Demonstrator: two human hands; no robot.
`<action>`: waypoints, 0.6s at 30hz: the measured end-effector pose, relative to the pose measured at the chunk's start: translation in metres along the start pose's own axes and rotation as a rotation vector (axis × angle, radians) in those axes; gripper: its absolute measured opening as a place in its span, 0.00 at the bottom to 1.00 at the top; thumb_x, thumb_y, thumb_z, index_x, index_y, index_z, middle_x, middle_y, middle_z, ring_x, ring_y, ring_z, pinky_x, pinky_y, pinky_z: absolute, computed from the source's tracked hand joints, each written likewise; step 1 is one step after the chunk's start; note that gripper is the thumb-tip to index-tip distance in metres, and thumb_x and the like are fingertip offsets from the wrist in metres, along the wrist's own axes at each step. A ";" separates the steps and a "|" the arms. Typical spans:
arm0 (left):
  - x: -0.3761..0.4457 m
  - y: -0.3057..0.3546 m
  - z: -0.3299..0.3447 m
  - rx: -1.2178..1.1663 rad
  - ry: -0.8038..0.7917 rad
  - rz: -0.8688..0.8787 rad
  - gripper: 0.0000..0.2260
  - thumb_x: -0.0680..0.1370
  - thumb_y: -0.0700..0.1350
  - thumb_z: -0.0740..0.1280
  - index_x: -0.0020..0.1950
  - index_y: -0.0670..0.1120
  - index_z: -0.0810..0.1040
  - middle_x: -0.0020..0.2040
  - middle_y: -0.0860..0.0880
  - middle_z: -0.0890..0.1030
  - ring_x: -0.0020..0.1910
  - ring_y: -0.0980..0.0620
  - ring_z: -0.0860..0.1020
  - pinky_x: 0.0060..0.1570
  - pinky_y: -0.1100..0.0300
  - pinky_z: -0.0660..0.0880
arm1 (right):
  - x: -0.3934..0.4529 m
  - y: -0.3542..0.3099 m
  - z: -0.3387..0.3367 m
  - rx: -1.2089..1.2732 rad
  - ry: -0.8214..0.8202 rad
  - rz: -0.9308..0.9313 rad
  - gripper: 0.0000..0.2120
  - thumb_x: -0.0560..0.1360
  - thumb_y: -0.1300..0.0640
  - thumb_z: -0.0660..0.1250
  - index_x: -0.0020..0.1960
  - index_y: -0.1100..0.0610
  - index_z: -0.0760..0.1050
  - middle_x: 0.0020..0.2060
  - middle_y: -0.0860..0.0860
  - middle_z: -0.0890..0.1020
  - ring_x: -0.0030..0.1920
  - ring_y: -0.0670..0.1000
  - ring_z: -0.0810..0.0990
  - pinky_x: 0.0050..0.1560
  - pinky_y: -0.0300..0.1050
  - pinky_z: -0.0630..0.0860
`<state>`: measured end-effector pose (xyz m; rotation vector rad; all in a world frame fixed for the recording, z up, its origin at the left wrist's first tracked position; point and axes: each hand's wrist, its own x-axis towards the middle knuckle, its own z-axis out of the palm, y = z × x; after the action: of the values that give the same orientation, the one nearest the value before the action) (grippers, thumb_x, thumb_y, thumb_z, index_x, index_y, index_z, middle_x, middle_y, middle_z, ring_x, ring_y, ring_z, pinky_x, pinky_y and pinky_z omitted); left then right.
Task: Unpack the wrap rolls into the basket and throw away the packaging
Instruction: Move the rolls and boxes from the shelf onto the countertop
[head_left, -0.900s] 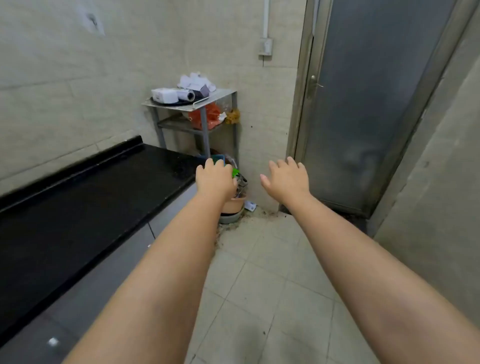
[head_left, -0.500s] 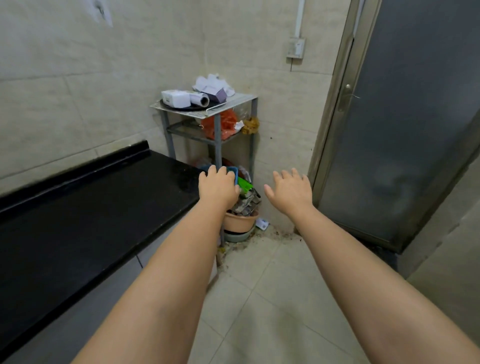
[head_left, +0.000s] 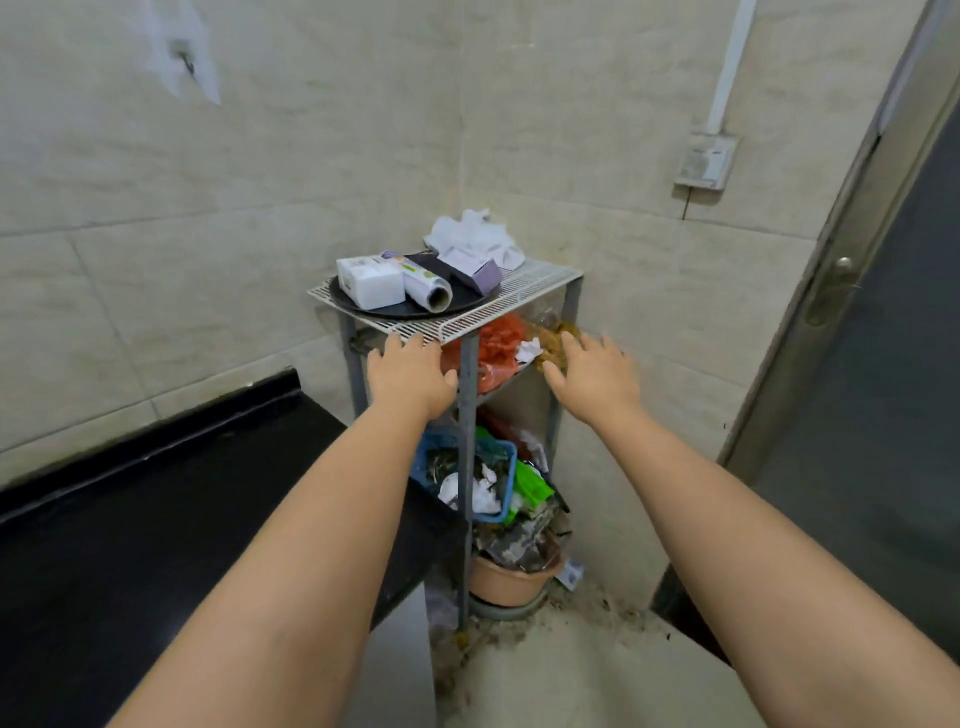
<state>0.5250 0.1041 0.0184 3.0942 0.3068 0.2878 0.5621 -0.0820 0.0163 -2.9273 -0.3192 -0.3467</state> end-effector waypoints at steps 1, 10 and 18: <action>0.022 0.000 0.004 0.000 0.017 -0.018 0.19 0.78 0.53 0.56 0.64 0.44 0.71 0.67 0.44 0.70 0.69 0.43 0.64 0.66 0.45 0.65 | 0.025 0.004 0.005 -0.003 0.009 -0.009 0.25 0.78 0.47 0.54 0.71 0.58 0.59 0.70 0.59 0.66 0.72 0.60 0.59 0.70 0.58 0.61; 0.212 -0.002 0.028 0.009 0.046 -0.272 0.21 0.79 0.55 0.54 0.66 0.44 0.69 0.67 0.43 0.71 0.67 0.42 0.66 0.61 0.49 0.68 | 0.254 0.017 0.038 0.042 0.072 -0.214 0.21 0.77 0.48 0.55 0.64 0.60 0.68 0.61 0.61 0.76 0.61 0.61 0.72 0.58 0.54 0.72; 0.335 -0.008 0.043 -0.273 -0.111 -0.567 0.25 0.77 0.56 0.57 0.68 0.42 0.64 0.66 0.42 0.74 0.64 0.43 0.73 0.60 0.53 0.70 | 0.412 -0.035 0.067 0.200 -0.205 -0.326 0.19 0.75 0.49 0.59 0.59 0.61 0.72 0.61 0.59 0.77 0.60 0.59 0.74 0.56 0.49 0.72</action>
<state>0.8542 0.1774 0.0362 2.6013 1.0107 0.1247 0.9594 0.0436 0.0592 -2.7123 -0.8151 -0.0502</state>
